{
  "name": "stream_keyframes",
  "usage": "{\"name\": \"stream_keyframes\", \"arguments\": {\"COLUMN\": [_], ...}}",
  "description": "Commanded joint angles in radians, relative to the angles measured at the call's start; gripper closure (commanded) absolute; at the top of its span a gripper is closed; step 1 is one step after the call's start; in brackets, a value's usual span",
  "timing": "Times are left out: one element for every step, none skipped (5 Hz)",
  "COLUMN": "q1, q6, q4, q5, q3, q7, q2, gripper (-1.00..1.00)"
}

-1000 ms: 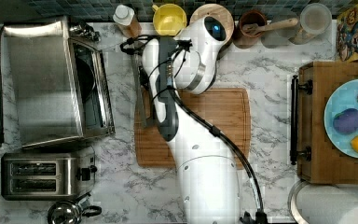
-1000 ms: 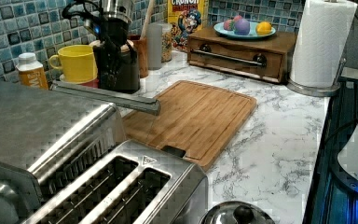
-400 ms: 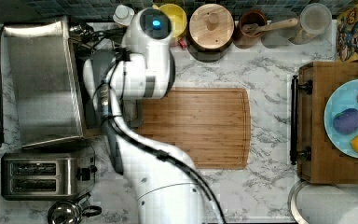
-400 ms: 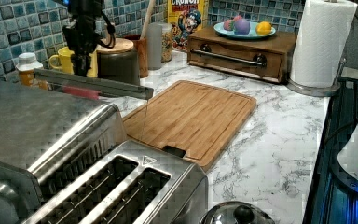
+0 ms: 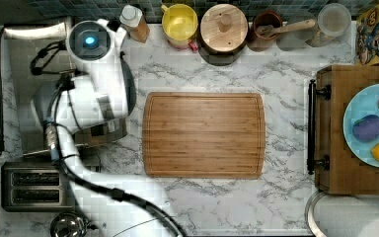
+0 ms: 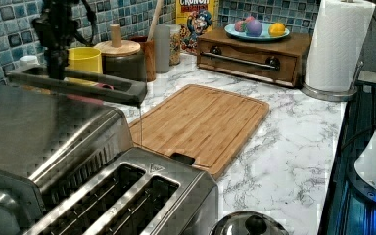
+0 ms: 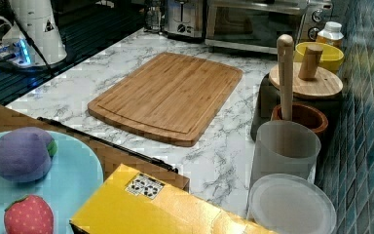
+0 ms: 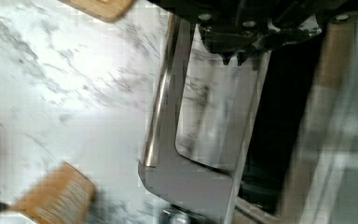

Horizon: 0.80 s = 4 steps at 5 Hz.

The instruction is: Close the oven.

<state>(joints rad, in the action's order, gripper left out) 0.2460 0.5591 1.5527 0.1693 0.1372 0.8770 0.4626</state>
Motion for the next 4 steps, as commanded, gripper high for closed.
{"name": "stream_keyframes", "arguments": {"q1": [0.171, 0.167, 0.175, 0.173], "q6": [0.051, 0.115, 0.115, 0.116], "q4": [0.025, 0.106, 0.106, 0.106], "q5": [-0.255, -0.294, -0.292, -0.292], "q3": [-0.066, -0.073, -0.081, -0.080], "q7": [-0.372, -0.484, -0.483, -0.483], "q2": [-0.149, -0.242, -0.242, -0.242], "gripper": [1.00, 1.00, 1.00, 1.00]}}
